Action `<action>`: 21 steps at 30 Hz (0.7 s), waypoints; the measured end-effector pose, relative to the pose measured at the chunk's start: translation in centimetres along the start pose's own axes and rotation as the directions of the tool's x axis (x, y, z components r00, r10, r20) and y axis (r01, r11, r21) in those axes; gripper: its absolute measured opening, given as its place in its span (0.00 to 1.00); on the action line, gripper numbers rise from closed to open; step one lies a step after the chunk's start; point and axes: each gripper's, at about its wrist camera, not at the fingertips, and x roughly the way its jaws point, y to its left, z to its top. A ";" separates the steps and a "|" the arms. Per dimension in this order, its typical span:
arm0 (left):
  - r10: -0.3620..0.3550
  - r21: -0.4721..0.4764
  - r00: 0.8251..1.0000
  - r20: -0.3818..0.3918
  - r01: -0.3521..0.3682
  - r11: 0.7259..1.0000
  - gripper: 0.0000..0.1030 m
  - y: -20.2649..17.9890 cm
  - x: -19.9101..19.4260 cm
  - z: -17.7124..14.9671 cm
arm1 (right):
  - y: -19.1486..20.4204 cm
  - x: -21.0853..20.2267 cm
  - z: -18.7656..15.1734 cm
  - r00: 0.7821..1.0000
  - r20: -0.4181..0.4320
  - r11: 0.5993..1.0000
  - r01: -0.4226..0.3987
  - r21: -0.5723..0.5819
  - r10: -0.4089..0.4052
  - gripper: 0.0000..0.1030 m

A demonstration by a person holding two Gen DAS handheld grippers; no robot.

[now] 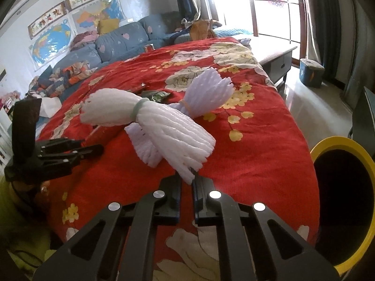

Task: Collect trash
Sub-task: 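Grasp the red tube with the left tool while the right tool grasps the white foam net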

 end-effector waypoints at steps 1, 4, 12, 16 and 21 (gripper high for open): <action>-0.001 0.001 1.000 0.002 0.001 1.000 0.25 -0.1 -0.1 0.0 | -0.1 -0.2 0.0 1.000 0.002 1.000 -0.003 0.003 0.003 0.07; -0.004 0.001 1.000 0.017 0.004 1.000 0.25 -0.5 -0.6 -0.1 | 0.0 -0.5 0.1 1.000 0.008 1.000 -0.006 0.007 0.005 0.07; -0.034 0.036 0.991 0.128 0.030 0.999 0.25 -2.7 -3.8 1.4 | 0.0 -2.2 0.4 0.999 0.047 1.000 -0.009 0.014 0.008 0.07; -0.056 0.047 0.985 0.162 0.049 0.998 0.25 -3.7 -4.8 2.2 | -0.4 -3.2 0.7 0.997 0.073 1.000 -0.002 0.023 0.001 0.06; -0.076 0.060 0.979 0.187 0.066 0.996 0.25 -5.0 -5.4 3.0 | -1.3 -4.2 0.9 0.995 0.099 0.999 0.015 0.046 -0.019 0.06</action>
